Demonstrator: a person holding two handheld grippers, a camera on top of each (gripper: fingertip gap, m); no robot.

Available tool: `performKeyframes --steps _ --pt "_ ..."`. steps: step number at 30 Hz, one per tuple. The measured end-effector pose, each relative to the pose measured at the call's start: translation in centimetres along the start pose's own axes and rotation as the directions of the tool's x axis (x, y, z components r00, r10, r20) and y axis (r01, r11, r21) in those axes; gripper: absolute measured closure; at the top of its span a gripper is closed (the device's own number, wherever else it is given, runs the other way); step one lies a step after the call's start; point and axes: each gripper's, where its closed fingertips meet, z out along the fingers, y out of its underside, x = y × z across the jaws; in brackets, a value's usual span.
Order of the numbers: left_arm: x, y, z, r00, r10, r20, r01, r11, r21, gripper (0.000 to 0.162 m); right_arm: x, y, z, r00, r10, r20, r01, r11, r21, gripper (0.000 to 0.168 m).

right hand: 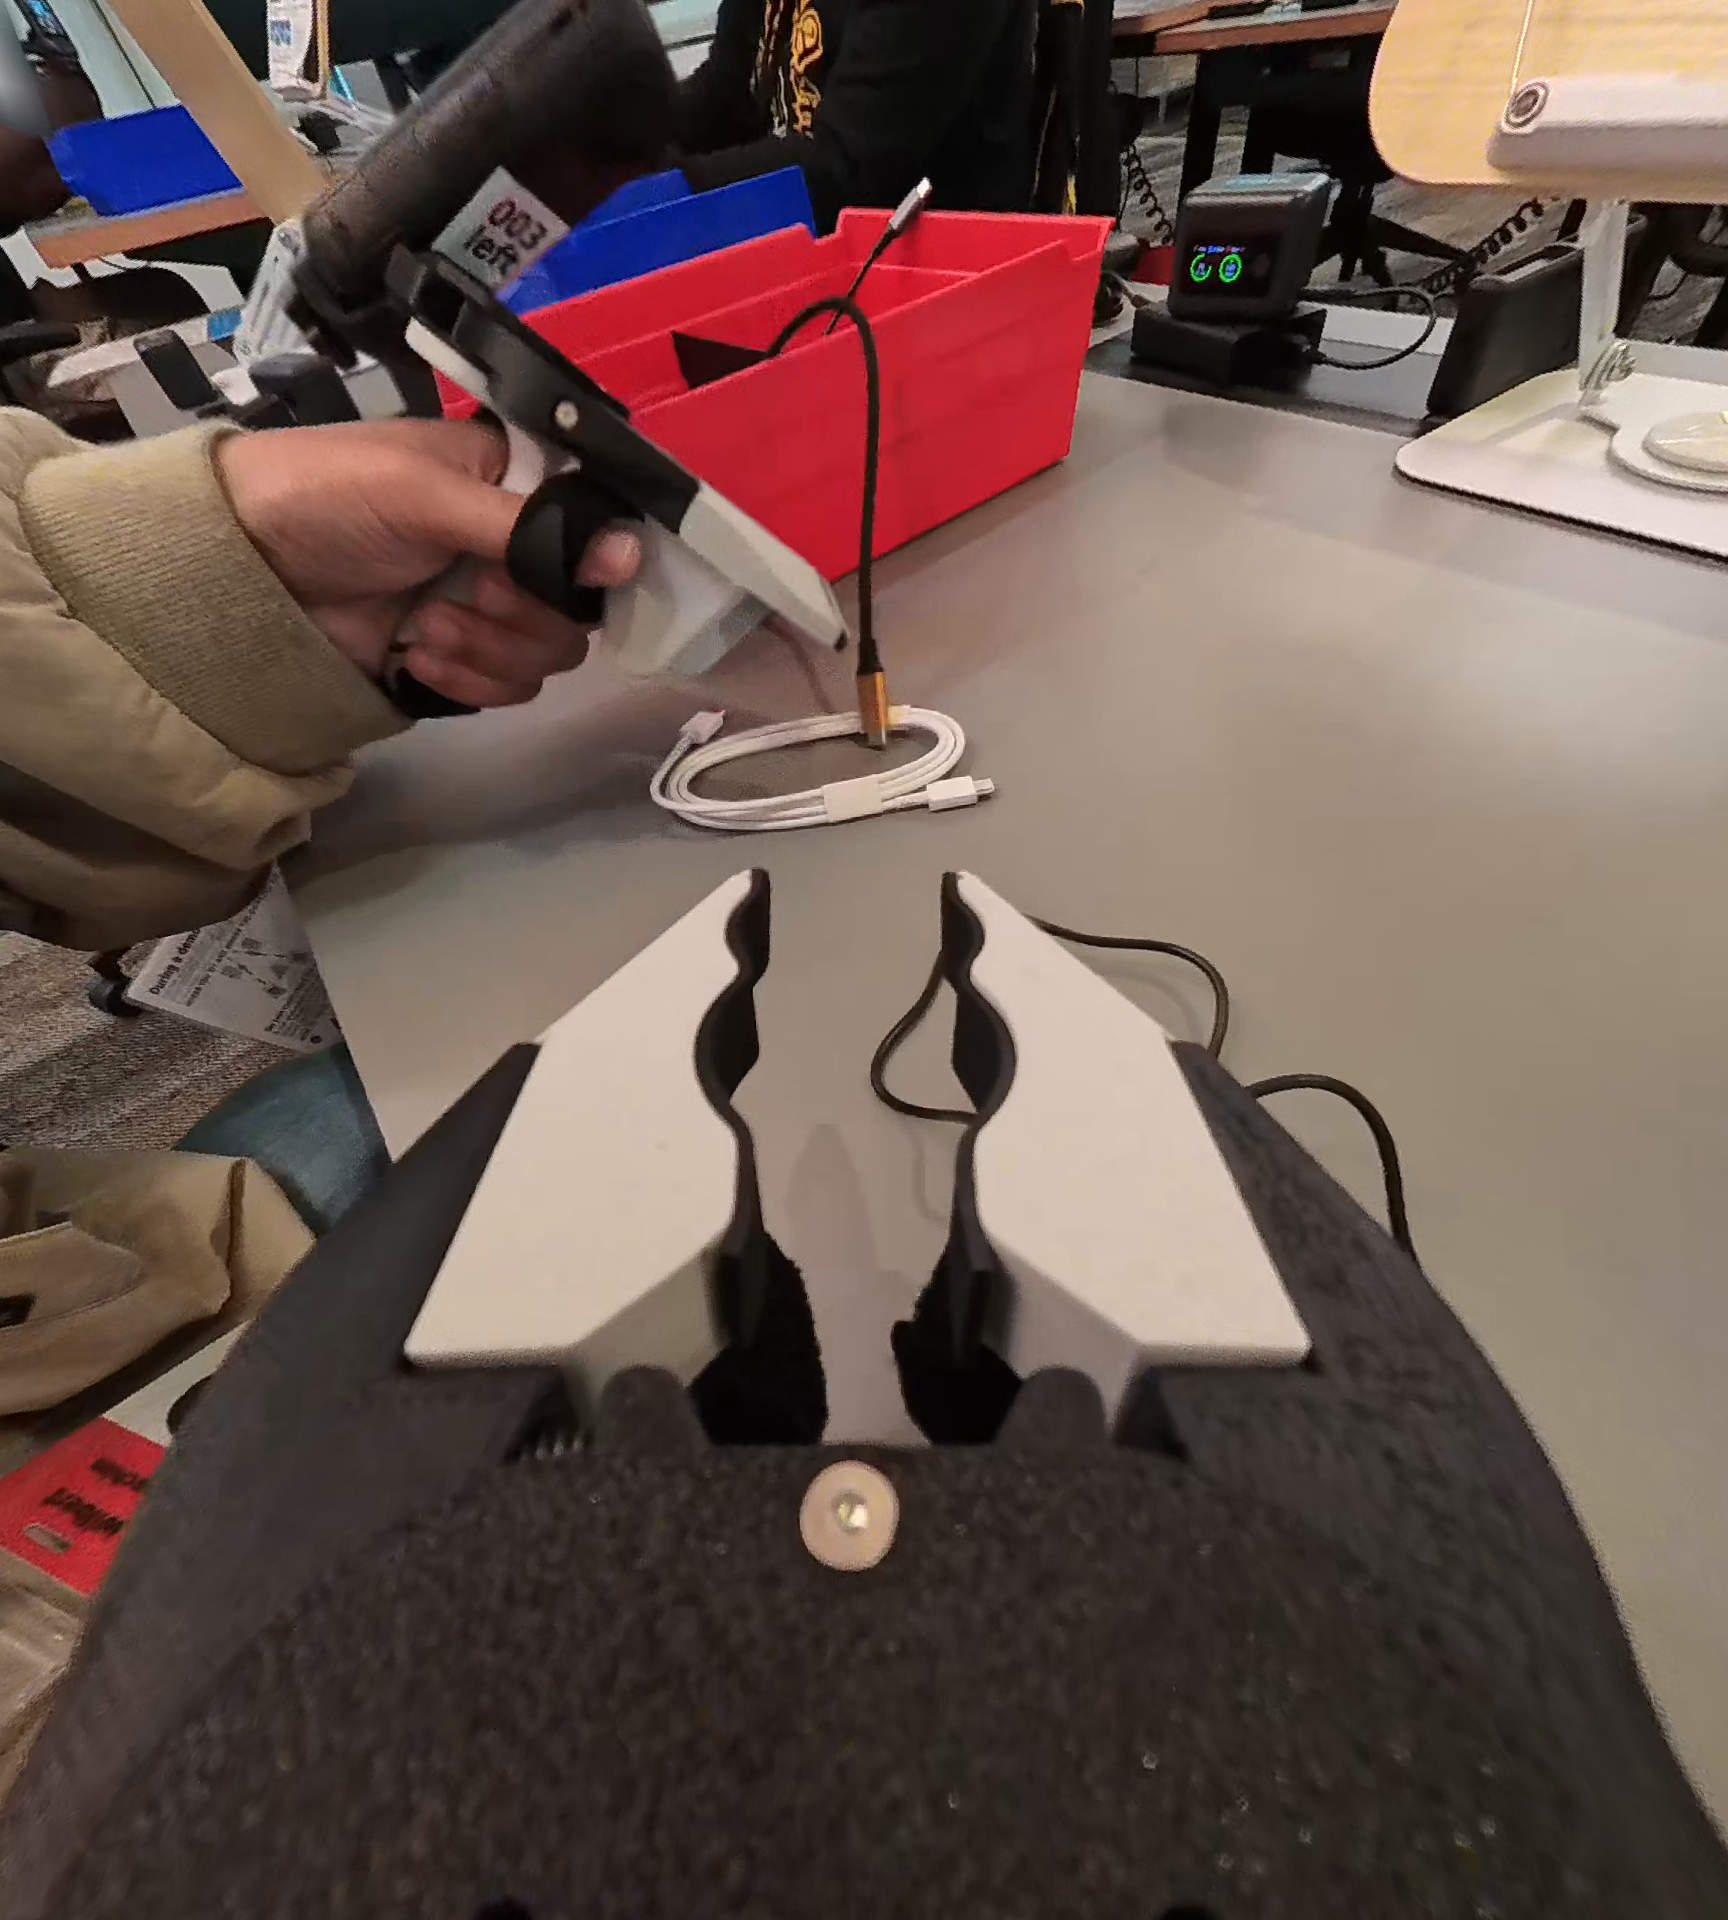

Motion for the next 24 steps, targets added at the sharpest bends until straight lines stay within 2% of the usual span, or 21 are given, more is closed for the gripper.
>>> performKeyframes --steps 3,7,9,12,14,16,18,20,21,24 --pt "-0.7 -1.3 -1.4 0.996 -0.002 0.089 -0.003 0.999 0.047 0.124 -0.1 0.2 0.2 1.0 -0.016 0.001 0.016 1.0 -0.013 0.136" --pt "-0.2 -4.5 -4.9 0.956 0.171 0.236 -0.195 0.977 0.081 0.122 -0.2 0.4 0.3 1.0 -0.03 -0.001 0.03 0.999 -0.021 0.137" --pt "0.0 -6.4 -6.5 0.932 0.252 0.262 -0.281 0.957 0.075 0.12 -0.1 0.6 0.4 1.0 -0.028 -0.001 0.028 0.999 -0.026 0.137" --pt "-3.6 -8.3 -7.7 0.858 0.319 0.403 -0.325 0.944 -0.055 0.106 0.0 0.8 0.5 1.0 -0.018 0.005 0.018 0.999 -0.033 0.137" --pt "-6.5 -8.4 -7.4 0.823 0.308 0.477 -0.265 0.951 -0.157 0.099 0.0 0.9 0.5 1.0 -0.015 0.008 0.015 0.999 -0.039 0.137" --pt "-7.8 -8.0 -6.4 0.821 0.296 0.488 -0.22 0.953 -0.208 0.092 0.0 1.1 0.5 1.0 -0.019 0.006 0.019 0.999 -0.049 0.137" --pt "-8.2 -8.3 -5.7 0.801 0.31 0.512 -0.241 0.95 -0.199 0.103 0.0 1.3 0.5 1.0 -0.022 0.003 0.023 0.998 -0.056 0.137" --pt "-8.9 -8.3 -5.9 0.773 0.328 0.543 -0.241 0.944 -0.227 0.132 0.1 1.4 0.5 1.0 -0.022 0.002 0.022 0.998 -0.062 0.137" --pt "-9.1 -8.2 -6.1 0.759 0.344 0.553 -0.249 0.938 -0.242 0.141 0.1 1.5 0.5 1.0 -0.022 0.0 0.022 0.998 -0.066 0.137" --pt "-9.4 -8.1 -7.0 0.725 0.398 0.561 -0.299 0.917 -0.264 0.157 0.3 1.6 0.4 1.0 -0.023 -0.003 0.023 0.997 -0.067 0.137"
